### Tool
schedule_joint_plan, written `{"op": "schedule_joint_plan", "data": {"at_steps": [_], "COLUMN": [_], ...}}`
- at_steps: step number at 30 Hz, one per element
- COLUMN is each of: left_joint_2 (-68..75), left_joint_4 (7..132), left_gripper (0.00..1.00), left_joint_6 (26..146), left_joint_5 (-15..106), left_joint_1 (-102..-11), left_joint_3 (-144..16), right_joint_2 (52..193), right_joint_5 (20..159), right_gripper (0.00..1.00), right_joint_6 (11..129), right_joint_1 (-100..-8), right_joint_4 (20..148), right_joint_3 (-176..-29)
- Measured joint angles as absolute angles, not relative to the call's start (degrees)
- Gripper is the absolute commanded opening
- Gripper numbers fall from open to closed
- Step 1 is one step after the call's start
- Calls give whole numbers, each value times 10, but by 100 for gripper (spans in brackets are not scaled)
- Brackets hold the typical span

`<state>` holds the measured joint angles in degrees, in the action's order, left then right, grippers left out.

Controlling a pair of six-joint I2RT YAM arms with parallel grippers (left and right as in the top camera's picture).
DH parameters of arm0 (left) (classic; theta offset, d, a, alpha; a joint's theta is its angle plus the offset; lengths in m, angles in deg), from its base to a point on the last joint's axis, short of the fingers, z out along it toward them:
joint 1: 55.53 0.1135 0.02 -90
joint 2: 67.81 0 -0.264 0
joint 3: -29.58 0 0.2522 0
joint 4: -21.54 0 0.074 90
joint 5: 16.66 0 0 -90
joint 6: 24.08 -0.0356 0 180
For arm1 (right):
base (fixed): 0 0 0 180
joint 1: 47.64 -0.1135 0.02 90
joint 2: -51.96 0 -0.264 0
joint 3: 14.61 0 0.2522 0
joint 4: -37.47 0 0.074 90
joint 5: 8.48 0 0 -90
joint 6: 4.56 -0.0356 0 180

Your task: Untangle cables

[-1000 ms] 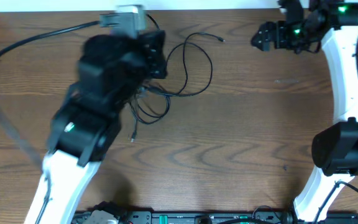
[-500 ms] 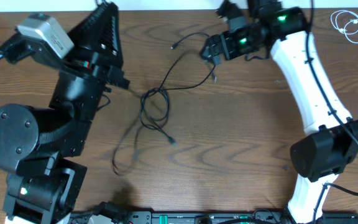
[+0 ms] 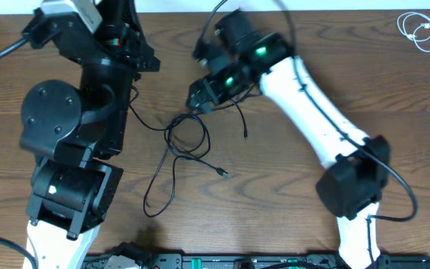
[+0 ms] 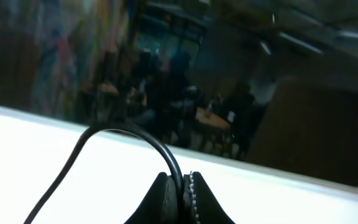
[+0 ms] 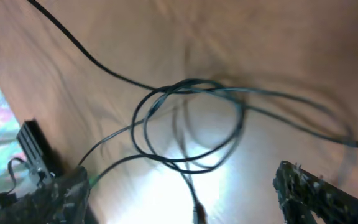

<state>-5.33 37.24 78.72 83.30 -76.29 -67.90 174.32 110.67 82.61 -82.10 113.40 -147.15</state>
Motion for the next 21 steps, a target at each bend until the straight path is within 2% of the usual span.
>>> {"op": "schedule_joint_plan", "data": {"at_steps": [6,12,14,15,21], "left_joint_2": [-61,-65,-66,-66,-66], "left_joint_4": [338,323,323,323,322], "left_gripper": [7,8,7,7,7], "left_joint_6": [776,775,775,775,775], "left_joint_5": [849,855,856,857,857], "left_joint_1": [-739,-717,-710,-706,-685], "left_joint_3": [-679,-679,-679,-679,-679], "right_joint_2": [1788,1816,1824,1828,1839], "right_joint_5": [1107,1107,1107,1107,1078], "right_gripper": [85,84,79,74,72], "right_joint_6": [789,741,732,728,685], "right_joint_1": [-861,-887,-895,-899,-924], "right_joint_4": [1104,1075,1072,1070,1074], "right_joint_3": [-1470,-1470,-1470,-1470,-1468]}}
